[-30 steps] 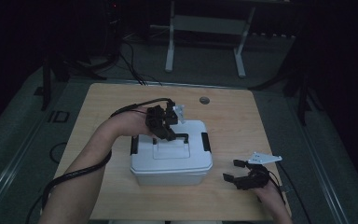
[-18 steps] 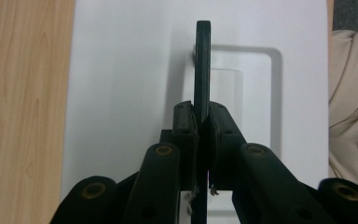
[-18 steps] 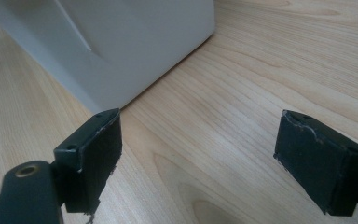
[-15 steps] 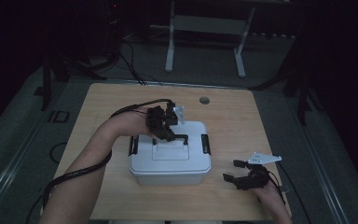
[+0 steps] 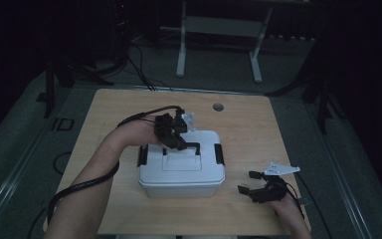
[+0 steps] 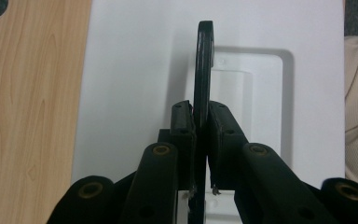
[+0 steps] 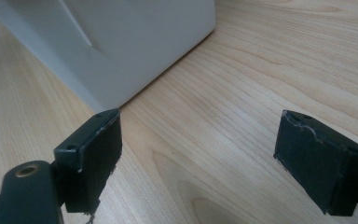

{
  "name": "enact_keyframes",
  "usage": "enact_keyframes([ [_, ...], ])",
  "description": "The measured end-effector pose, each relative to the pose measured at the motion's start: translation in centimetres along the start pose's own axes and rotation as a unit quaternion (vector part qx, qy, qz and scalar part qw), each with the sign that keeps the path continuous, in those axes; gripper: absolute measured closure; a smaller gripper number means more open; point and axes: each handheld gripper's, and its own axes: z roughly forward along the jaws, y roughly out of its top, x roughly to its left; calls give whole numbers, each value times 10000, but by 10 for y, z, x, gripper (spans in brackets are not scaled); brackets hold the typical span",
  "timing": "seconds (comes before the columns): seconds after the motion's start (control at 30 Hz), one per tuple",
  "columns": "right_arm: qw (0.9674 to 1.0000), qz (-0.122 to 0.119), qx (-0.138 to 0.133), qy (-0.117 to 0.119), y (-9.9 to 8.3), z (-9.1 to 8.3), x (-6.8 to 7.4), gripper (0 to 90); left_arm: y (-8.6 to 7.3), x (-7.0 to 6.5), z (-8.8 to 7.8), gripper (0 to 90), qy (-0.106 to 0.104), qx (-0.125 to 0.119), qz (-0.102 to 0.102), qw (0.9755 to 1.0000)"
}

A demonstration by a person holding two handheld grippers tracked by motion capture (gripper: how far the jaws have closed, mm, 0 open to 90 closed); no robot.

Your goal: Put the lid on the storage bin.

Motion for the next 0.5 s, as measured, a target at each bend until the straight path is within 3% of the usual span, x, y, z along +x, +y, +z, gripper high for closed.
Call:
enact_keyframes([
  [0.13, 10000, 9, 2, 0, 0, 0, 0, 146, 0, 0, 1, 800, 80, -4, 0, 10000],
  [0.2, 10000, -2, -8, 6, 0, 0, 1, 146, 0, 2, 1, 771, 327, 69, -29, 9994],
  [0.23, 10000, 1, -11, 8, 0, 0, 1, 146, -1, 2, 1, 733, 308, 44, -131, 9994],
  [0.33, 10000, -6, -10, 6, 0, 0, 1, 146, -5, 4, 1, 515, 402, 42, -272, 9988],
  [0.4, 10000, 4, -2, 7, 0, 1, 1, 146, -10, 5, 0, 368, 472, -59, -492, 9977],
  [0.47, 10000, 5, 2, 5, 0, 1, 1, 146, -14, 7, -3, 325, 468, -174, -647, 9967],
  [0.5, 10000, 7, -5, 8, 1, 1, 1, 146, -17, 8, -4, 249, 417, -203, -638, 9969],
])
